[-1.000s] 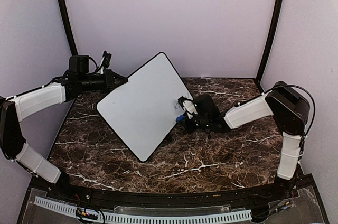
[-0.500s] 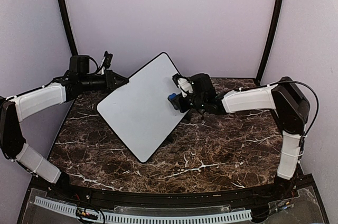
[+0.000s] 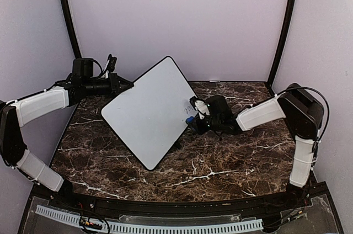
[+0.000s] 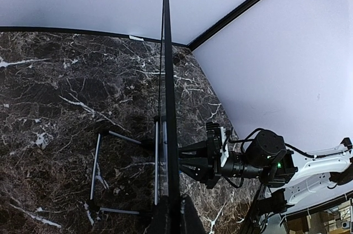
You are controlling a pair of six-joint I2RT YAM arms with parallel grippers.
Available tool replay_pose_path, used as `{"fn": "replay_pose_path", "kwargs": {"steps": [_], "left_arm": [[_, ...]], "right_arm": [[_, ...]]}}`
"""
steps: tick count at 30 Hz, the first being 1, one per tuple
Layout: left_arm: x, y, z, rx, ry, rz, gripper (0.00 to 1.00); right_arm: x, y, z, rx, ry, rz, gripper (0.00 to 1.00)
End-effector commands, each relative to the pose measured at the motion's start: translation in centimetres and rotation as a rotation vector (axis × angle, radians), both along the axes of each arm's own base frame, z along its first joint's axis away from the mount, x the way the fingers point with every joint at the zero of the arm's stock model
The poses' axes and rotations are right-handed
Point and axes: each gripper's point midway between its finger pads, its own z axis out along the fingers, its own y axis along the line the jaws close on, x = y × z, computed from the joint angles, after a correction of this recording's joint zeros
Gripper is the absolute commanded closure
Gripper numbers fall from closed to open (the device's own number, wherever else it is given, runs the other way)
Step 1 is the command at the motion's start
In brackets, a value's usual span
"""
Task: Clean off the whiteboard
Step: Erase the whiteboard at the center of the board.
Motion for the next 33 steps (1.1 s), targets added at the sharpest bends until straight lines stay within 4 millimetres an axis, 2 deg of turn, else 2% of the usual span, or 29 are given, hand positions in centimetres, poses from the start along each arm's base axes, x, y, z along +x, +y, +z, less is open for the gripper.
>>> {"fn": "replay_pose_path", "kwargs": {"steps": [1,5,10,13,18,24,27,30,33], "left_arm": [[-3.7,-3.0,0.8,-0.053,-0.022,-0.222,1.0],[-3.7,-3.0,0.8,-0.052,-0.024,-0.221,1.0],[-3.8,-3.0,0.8,-0.049,-0.025,-0.221,1.0],[-3.7,-2.9,0.8,-0.046,-0.027,-0.219,1.0],[-3.7,-2.9,0.8,-0.045,-0.026,-0.219,1.0],[-3.7,-3.0,0.7,-0.047,-0.021,-0.221,1.0],[-3.6,-3.0,0.7,-0.045,-0.024,-0.219,1.0],[-3.6,-3.0,0.7,-0.046,-0.023,-0.219,1.0],[-3.6,-3.0,0.6,-0.046,-0.018,-0.219,1.0]], "right_arm": [[-0.9,-0.5,-1.8,-0.023,0.056,0.001,0.8],[0.7,0.6,0.3,-0.006,0.012,0.006,0.79],[4.1,1.9,4.3,0.049,-0.051,-0.006,0.79],[5.1,2.1,5.0,0.061,-0.058,-0.007,0.79],[4.5,1.6,3.3,0.04,-0.026,-0.003,0.79],[1.8,-0.8,-0.2,0.004,0.035,-0.014,0.8],[0.9,-1.6,-1.2,-0.005,0.055,-0.02,0.8],[0.7,-1.7,-1.3,-0.003,0.057,-0.022,0.8],[1.5,-1.2,-0.2,0.009,0.037,-0.023,0.8]]}}
